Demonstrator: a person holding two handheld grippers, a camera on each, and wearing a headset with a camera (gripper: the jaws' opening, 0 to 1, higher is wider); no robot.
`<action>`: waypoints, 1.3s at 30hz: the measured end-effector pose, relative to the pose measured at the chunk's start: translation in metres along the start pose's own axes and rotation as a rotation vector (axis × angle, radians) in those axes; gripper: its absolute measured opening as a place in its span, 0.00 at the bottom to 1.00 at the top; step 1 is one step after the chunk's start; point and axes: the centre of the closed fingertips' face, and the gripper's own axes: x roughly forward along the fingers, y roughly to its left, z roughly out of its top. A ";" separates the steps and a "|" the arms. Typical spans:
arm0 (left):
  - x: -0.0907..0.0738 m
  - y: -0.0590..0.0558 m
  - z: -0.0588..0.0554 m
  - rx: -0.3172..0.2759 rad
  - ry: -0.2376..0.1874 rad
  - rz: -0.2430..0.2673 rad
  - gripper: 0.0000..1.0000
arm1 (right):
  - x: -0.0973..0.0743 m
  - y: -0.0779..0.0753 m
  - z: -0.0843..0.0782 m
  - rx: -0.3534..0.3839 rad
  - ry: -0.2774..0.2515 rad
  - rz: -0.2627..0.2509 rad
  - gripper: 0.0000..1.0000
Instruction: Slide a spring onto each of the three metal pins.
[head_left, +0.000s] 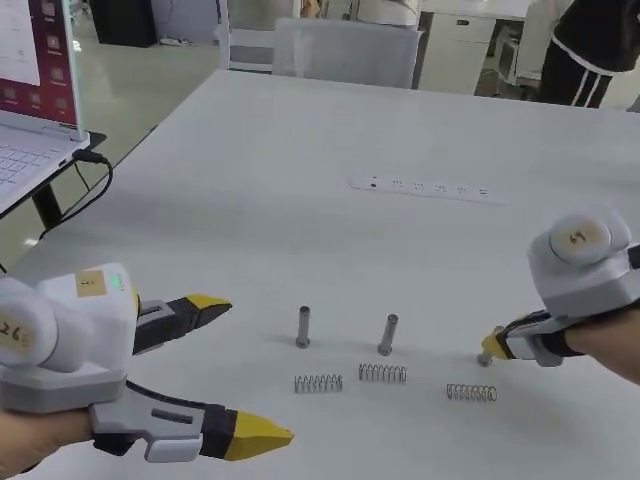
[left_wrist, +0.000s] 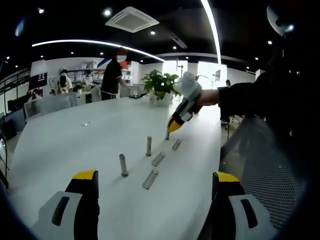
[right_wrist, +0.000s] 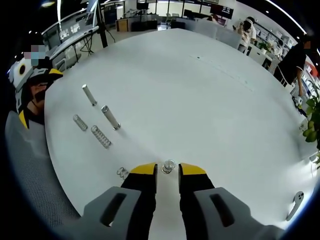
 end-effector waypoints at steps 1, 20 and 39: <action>0.000 0.000 0.000 0.000 -0.001 0.000 0.91 | 0.000 0.000 -0.001 0.001 0.000 0.001 0.16; -0.002 -0.001 0.000 -0.003 -0.005 0.004 0.91 | -0.026 0.017 -0.029 -0.147 0.007 0.058 0.19; -0.003 -0.001 -0.002 -0.009 0.000 0.013 0.90 | -0.004 0.045 -0.039 -0.349 0.056 0.220 0.20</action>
